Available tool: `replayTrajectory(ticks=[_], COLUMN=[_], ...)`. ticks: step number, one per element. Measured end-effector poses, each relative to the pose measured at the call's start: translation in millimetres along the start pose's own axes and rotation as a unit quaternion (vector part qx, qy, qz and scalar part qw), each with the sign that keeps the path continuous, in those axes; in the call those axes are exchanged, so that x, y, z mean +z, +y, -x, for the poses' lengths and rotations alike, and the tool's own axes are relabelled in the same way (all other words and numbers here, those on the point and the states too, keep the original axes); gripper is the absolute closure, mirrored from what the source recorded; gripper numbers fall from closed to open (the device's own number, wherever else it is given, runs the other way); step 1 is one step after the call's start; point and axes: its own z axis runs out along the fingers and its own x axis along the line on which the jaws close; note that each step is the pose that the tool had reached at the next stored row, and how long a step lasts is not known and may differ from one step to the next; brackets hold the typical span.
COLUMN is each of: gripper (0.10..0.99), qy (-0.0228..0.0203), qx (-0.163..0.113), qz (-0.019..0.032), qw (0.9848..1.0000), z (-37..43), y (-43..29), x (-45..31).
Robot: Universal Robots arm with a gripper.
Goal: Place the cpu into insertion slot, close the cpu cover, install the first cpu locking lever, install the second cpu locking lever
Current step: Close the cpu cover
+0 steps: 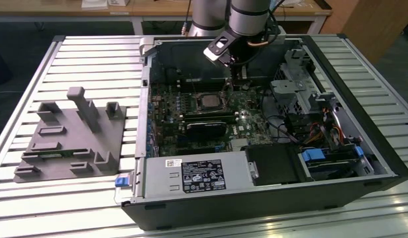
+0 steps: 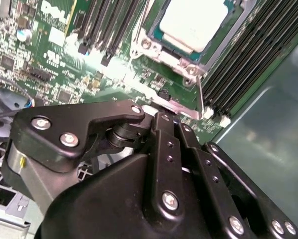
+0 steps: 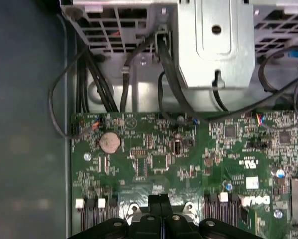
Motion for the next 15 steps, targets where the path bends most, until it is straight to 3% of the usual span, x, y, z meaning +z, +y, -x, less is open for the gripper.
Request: replayTrajectory(ticks=[12, 15], gripper=[0.980, 0.980], qy=[0.0004, 0.0005], qx=[0.001, 0.001], qz=[0.0000, 0.0000], qw=[1.0000, 1.0000], z=[0.8, 0.9], y=[-23.5, -26.3], x=[-0.4, -0.5])
